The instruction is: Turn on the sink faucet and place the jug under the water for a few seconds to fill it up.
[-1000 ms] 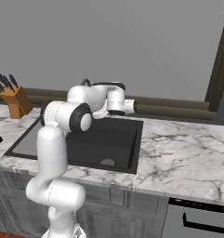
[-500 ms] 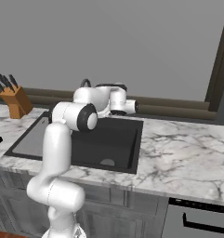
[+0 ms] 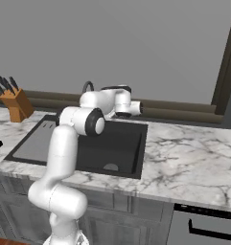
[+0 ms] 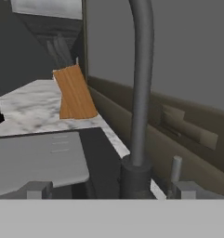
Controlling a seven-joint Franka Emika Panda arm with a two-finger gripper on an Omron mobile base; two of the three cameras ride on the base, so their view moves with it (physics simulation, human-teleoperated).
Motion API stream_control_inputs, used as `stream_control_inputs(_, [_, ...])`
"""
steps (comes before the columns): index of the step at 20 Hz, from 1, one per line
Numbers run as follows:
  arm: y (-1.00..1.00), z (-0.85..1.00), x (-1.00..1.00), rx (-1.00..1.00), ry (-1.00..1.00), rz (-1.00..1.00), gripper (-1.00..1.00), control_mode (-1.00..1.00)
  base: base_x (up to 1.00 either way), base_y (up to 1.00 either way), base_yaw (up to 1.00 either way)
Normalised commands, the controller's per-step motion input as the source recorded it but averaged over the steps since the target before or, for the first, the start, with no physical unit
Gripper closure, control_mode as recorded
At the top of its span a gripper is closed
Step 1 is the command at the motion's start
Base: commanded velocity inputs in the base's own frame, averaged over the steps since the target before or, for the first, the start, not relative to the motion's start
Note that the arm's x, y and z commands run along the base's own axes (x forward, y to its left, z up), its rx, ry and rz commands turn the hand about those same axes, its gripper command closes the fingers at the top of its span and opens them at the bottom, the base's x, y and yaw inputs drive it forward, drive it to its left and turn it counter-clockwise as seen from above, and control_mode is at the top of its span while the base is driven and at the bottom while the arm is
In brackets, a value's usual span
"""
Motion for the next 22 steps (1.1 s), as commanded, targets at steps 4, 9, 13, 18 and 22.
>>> stream_control_inputs(4, [0.0,-0.08,0.29,0.0,0.02,-0.01,-1.0,-1.0,0.0,0.0,0.0])
stream_control_inputs(9, [0.05,-0.14,0.24,0.0,0.0,0.0,-1.0,-1.0,0.0,0.0,0.0])
stream_control_inputs(13, [0.14,-0.16,0.14,0.0,0.0,0.0,-1.0,-1.0,0.0,0.0,0.0])
stream_control_inputs(18, [0.23,-0.12,0.03,0.0,0.0,0.0,-1.0,-1.0,0.0,0.0,0.0])
stream_control_inputs(22, [0.32,-0.11,0.0,0.0,0.0,0.0,-1.0,-1.0,0.0,0.0,0.0])
